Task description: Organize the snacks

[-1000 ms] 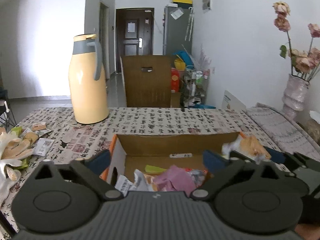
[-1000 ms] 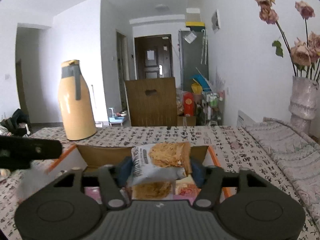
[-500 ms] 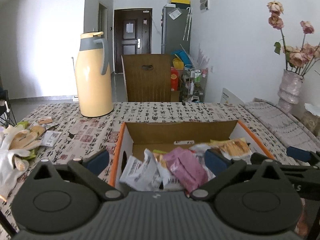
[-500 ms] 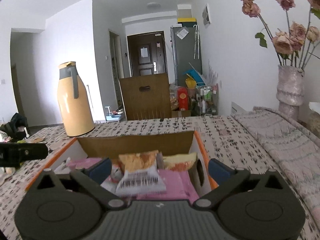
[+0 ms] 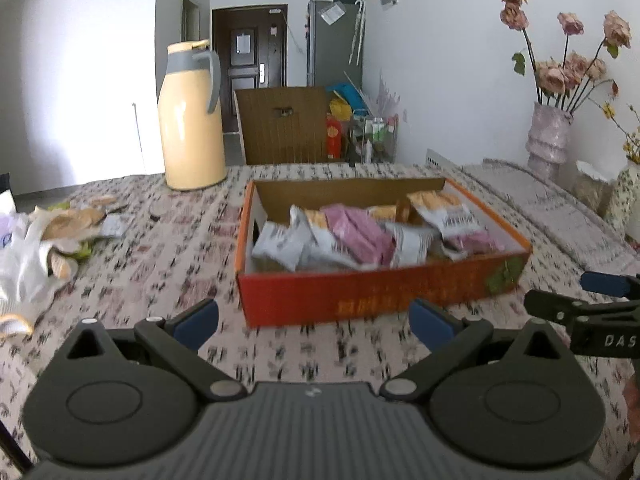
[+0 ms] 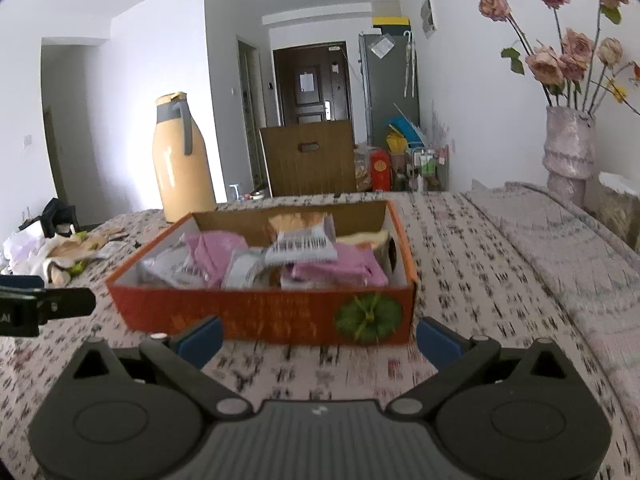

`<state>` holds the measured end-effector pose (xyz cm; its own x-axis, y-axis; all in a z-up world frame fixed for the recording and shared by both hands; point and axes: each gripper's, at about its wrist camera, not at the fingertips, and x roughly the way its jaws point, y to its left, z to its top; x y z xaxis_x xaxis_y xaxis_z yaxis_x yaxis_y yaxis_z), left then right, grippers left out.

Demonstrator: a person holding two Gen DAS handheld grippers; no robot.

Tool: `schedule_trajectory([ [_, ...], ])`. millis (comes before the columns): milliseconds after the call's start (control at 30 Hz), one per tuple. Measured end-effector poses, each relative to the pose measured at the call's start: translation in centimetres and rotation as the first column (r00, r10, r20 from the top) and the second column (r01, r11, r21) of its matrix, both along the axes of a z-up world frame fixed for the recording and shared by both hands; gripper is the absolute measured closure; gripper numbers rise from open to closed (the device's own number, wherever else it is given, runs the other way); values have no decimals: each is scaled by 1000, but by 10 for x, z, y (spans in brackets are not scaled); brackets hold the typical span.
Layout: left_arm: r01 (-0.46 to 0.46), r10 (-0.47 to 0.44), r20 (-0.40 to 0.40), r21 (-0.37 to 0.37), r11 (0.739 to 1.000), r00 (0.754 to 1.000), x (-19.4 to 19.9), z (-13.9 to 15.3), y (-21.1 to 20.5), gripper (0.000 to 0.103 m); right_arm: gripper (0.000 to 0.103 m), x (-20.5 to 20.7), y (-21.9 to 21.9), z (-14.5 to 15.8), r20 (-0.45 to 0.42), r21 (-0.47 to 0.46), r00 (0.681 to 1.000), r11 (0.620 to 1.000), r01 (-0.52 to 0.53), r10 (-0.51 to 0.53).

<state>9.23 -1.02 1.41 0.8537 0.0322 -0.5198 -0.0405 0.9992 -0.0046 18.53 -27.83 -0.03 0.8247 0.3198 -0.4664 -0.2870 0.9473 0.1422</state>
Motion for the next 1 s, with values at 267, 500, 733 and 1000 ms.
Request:
schedule_trajectory([
  [267, 14, -14, -31, -19, 1000, 999, -27, -15, 0, 0, 0, -34, -10, -16, -69, 1, 998, 1000, 9, -9],
  [500, 31, -33, -57, -33, 999, 998, -41, -23, -1, 0, 0, -50, -11, -23, -101, -3, 995, 1000, 18, -18],
  [733, 27, -30, -69, -47, 999, 997, -48, -27, 1, 0, 0, -55, -11, -24, -110, -6, 994, 1000, 19, -20],
  [1000, 25, -29, -74, -52, 998, 997, -51, -29, 3, 0, 0, -58, -9, -23, -110, -9, 994, 1000, 18, -19],
])
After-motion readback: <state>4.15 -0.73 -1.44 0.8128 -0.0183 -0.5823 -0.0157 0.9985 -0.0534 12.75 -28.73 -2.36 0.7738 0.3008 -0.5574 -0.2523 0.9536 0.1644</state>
